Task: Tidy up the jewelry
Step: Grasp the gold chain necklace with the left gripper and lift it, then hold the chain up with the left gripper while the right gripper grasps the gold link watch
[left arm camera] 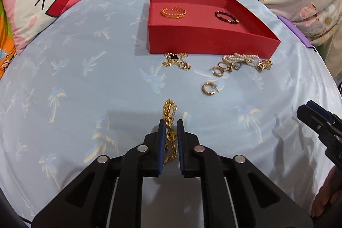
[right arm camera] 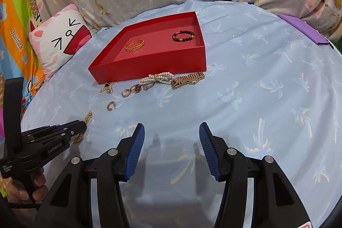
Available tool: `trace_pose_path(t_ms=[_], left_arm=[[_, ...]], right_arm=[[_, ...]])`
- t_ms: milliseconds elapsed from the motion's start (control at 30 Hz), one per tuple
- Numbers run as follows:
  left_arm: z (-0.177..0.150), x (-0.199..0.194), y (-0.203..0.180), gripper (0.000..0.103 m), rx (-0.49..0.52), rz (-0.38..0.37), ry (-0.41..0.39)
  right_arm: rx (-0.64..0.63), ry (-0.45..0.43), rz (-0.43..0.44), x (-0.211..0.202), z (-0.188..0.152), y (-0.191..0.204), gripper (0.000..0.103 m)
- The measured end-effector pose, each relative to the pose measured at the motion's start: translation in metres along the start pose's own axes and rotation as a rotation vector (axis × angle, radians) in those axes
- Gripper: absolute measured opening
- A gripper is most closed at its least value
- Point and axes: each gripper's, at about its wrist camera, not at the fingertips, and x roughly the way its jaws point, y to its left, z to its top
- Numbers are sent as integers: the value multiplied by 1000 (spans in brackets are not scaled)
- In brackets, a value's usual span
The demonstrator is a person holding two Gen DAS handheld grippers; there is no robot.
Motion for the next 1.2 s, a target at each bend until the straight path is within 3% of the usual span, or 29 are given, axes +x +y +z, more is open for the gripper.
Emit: trace_pose_path(t_ms=[133, 200, 333, 867, 933, 1033, 1200], left_arm=[[2, 5, -2, 15, 9, 25, -9], [2, 5, -2, 6, 15, 41, -13], [2, 3, -1, 0, 22, 31, -23], [9, -22, -2, 0, 25, -27, -51], [5, -19, -4, 2, 28, -17, -49], [1, -11, -6, 35, 32, 16, -45], [-4, 3, -8, 33, 51, 26, -21]], right_arm=[[-1, 4, 1, 4, 0, 0, 53], [-2, 6, 1, 5, 0, 0, 53], [-3, 8, 0, 7, 0, 0, 53], [1, 7, 3, 8, 1, 0, 53], [0, 7, 2, 8, 0, 0, 53], [0, 9, 4, 9, 0, 1, 53], [-2, 9, 2, 11, 0, 3, 53]])
